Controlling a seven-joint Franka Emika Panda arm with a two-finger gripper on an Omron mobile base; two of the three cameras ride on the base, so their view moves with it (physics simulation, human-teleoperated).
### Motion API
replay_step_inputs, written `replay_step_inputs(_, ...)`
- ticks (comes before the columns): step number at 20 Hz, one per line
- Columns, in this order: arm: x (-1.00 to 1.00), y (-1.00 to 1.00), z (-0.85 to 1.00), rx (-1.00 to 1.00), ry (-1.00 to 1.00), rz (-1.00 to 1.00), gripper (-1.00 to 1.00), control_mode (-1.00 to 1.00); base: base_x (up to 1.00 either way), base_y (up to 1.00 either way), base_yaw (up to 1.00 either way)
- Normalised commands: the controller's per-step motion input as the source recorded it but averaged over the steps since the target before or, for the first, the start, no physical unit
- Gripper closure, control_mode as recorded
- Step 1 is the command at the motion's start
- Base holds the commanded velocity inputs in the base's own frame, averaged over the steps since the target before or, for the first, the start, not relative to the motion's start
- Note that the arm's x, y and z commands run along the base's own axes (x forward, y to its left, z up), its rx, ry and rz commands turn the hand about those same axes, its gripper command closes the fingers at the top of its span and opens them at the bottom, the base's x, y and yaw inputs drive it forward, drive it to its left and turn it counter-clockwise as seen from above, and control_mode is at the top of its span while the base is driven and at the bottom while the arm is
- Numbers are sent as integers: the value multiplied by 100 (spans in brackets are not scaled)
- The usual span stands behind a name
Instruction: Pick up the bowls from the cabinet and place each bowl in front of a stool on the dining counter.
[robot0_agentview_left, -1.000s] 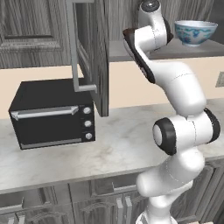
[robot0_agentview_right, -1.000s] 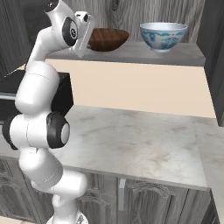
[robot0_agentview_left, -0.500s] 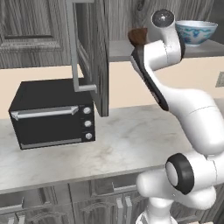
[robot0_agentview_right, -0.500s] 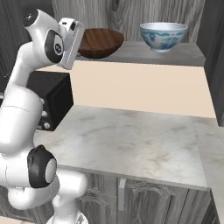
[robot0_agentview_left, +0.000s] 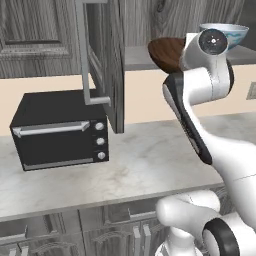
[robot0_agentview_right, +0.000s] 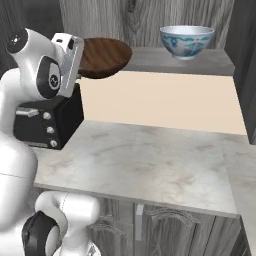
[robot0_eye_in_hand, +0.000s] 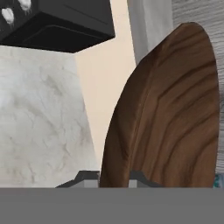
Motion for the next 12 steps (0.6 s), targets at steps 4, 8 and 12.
replay_step_inputs(4,-78,0,-19,-4,0,28,100,-100,0,0,0)
replay_step_inputs(8,-64,1,-45,-20,7,20,100,-100,0,0,0)
replay_step_inputs(12,-25,0,-79,-25,13,10,100,-100,0,0,0)
